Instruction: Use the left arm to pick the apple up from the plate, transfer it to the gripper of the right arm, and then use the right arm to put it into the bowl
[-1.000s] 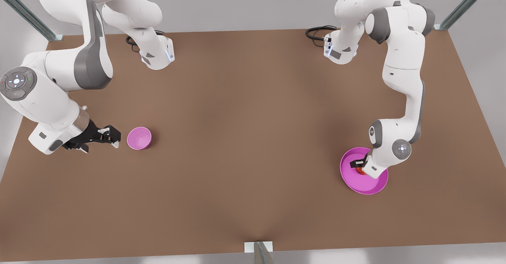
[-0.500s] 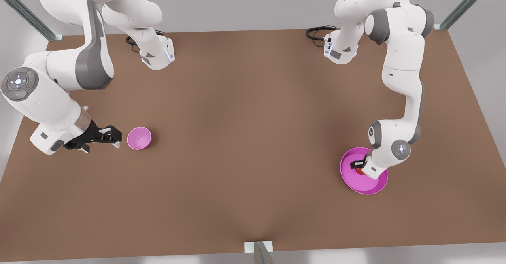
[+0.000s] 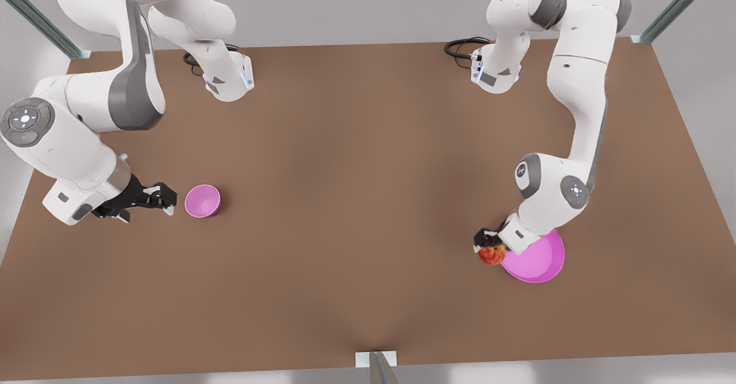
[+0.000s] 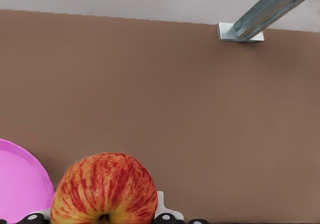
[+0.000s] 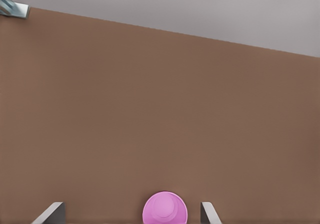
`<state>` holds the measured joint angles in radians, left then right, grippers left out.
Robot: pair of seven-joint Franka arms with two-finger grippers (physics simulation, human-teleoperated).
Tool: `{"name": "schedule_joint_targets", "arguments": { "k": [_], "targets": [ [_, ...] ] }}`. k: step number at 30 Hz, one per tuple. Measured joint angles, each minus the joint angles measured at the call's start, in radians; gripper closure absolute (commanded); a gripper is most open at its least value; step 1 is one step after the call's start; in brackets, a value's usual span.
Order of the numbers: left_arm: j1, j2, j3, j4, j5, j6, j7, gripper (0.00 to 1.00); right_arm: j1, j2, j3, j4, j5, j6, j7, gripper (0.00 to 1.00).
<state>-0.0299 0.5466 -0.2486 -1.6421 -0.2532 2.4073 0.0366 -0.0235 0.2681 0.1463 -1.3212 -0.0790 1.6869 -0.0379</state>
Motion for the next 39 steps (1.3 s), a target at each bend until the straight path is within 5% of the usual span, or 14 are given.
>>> {"name": "schedule_joint_targets", "arguments": {
  "k": [10,16,23,33,39],
  "targets": [
    [0.006,0.062,-0.158,0.032,-0.732,-0.041,0.508,0.22,0.008,0.0,0.003,0.0,0.002,0.0,0.002,0.0],
    [-0.007,0.15,-0.255,0.083,-0.953,-0.06,0.877,0.23,0.018,0.018,0.028,-0.011,0.018,0.003,0.006,0.0],
    [-0.093,0.303,-0.326,0.189,-1.146,-0.058,1.327,0.29,0.004,0.134,0.035,-0.042,0.534,0.007,0.033,0.0],
    [-0.197,0.405,-0.33,0.361,-1.278,-0.018,1.77,0.29,-0.013,0.167,0.036,-0.382,1.217,0.108,-0.056,0.0],
    [-0.212,0.407,-0.329,0.367,-1.313,-0.001,1.941,0.28,0.035,0.291,0.037,-0.325,1.507,0.149,-0.226,0.0]
  ]
}}
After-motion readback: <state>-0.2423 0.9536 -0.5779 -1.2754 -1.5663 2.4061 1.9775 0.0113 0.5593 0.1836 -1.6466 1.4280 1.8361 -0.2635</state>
